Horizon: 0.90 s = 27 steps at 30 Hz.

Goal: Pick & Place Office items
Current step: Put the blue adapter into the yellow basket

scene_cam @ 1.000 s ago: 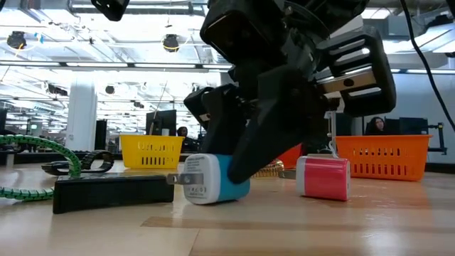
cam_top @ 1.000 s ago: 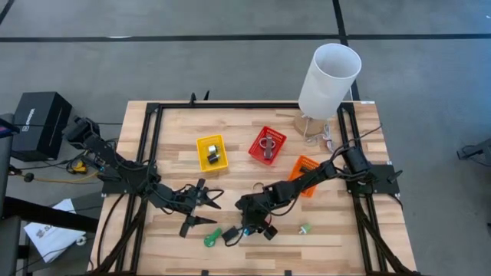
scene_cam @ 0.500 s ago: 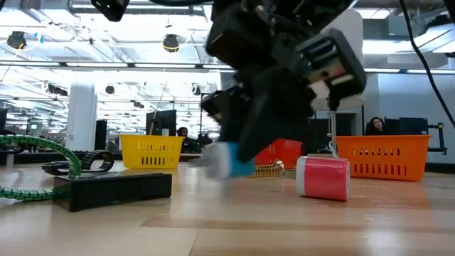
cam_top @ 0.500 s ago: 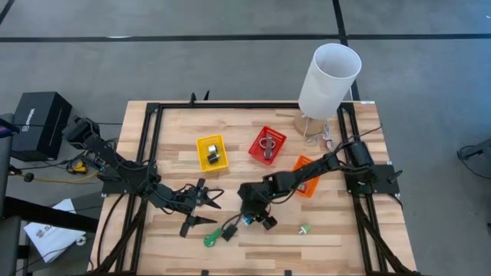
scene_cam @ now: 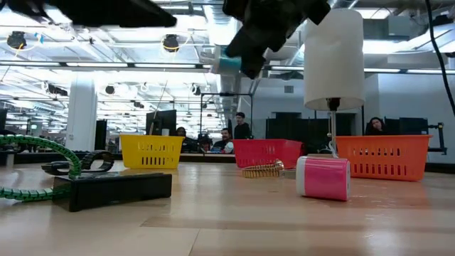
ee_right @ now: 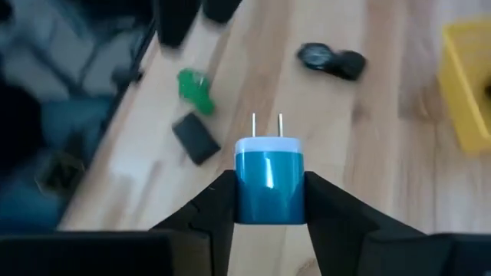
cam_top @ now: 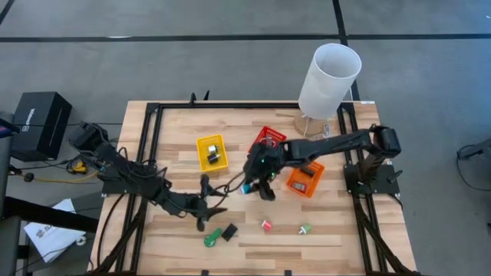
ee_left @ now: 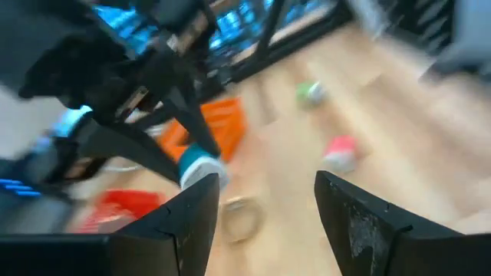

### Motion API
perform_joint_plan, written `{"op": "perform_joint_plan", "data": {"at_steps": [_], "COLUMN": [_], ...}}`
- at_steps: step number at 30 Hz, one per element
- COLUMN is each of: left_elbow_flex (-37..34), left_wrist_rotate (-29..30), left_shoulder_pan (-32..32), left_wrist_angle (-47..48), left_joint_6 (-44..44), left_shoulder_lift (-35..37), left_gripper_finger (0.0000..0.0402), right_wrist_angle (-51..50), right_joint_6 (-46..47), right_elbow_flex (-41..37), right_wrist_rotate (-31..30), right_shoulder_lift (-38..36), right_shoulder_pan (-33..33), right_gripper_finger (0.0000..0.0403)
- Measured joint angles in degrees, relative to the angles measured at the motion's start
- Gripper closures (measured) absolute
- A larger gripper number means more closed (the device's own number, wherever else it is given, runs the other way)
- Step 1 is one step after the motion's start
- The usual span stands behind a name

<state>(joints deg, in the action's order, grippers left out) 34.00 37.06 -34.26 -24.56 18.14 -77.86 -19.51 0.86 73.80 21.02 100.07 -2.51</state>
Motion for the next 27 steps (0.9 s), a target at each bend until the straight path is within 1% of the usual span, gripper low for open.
{"op": "perform_joint_plan", "data": {"at_steps": [2,4,7,9,16,21,24,25,27], "left_elbow_flex": [0.0,0.0,0.0,0.0,0.0,0.0,0.0,0.0,0.0], "left_wrist_rotate": [2.5,4.2,6.0,6.2,6.5,6.5,6.3,5.4,1.6], "left_shoulder_pan": [0.5,1.3,2.4,3.2,4.2,5.6,6.3,6.6,7.3], "left_wrist_angle": [-1.8,-3.8,-4.5,-5.8,-9.9,-10.8,-10.7,-10.8,-10.8], "left_joint_6": [6.3,12.2,18.1,20.4,21.1,21.1,21.1,21.1,21.1], "left_shoulder_lift": [-1.7,-3.3,-4.9,-5.6,-4.5,-4.0,-4.0,-4.0,-4.0], "left_gripper_finger": [0.0192,0.0192,0.0192,0.0192,0.0192,0.0192,0.0192,0.0192,0.0192], "right_wrist_angle": [0.3,0.5,3.7,6.0,7.3,10.4,10.5,10.6,11.8], "right_joint_6": [7.8,13.9,16.1,16.5,18.7,20.5,20.5,20.4,20.4], "right_elbow_flex": [0.0,0.0,0.0,0.0,0.0,0.0,0.0,0.0,0.0], "right_wrist_rotate": [0.4,2.5,6.4,7.6,8.2,9.1,9.3,9.3,9.2], "right_shoulder_lift": [-0.4,-0.7,-0.7,-0.7,-0.4,-0.4,-0.4,-0.4,-0.4], "right_shoulder_pan": [1.1,2.0,2.6,2.4,2.2,2.1,1.8,1.8,1.9], "right_gripper_finger": [0.0279,0.0280,0.0276,0.0273,0.0275,0.0273,0.0271,0.0270,0.0271]}}
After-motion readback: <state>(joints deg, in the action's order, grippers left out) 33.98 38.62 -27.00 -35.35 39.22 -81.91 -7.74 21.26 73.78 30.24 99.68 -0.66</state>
